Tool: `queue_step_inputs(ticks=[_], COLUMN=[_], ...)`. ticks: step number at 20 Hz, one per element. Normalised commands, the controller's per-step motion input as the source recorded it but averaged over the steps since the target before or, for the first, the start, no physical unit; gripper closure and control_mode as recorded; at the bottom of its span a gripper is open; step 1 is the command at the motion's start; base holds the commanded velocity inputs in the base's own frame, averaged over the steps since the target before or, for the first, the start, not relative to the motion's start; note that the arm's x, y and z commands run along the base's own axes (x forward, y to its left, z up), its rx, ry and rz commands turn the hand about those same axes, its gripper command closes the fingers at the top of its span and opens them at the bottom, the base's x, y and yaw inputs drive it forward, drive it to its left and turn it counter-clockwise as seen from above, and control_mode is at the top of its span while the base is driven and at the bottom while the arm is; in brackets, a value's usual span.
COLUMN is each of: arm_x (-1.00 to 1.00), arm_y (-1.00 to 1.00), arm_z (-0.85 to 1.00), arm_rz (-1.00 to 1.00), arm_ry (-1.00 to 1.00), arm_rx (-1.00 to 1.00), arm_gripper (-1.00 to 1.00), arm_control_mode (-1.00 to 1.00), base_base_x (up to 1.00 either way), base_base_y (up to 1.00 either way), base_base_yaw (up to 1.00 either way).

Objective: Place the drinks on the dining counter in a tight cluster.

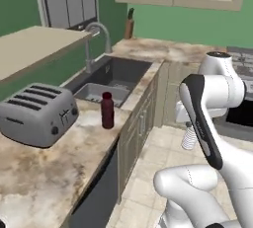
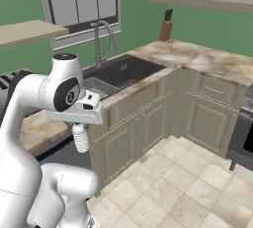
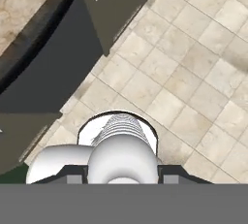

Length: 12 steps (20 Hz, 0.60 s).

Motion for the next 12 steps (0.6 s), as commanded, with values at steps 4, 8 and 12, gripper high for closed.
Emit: queue_step_inputs(ticks=[4, 8, 12], arm_x=[0.00, 0.00, 0.00], arm_y=[0.00, 0.00, 0.00], arm_z=[0.00, 0.00, 0.00], arm_rz=[0.00, 0.00, 0.00], arm_ry=[0.00, 0.00, 0.00], arm_rx=[0.00, 0.00, 0.00], arm_gripper=[1.00, 1.00, 1.00], arm_control_mode=[1.00, 1.00, 1.00], base_base_x=[0.00, 0.00, 0.00], base_base_y=[0.00, 0.00, 0.00], base_base_yaw=[-1.00, -0.99, -0.99])
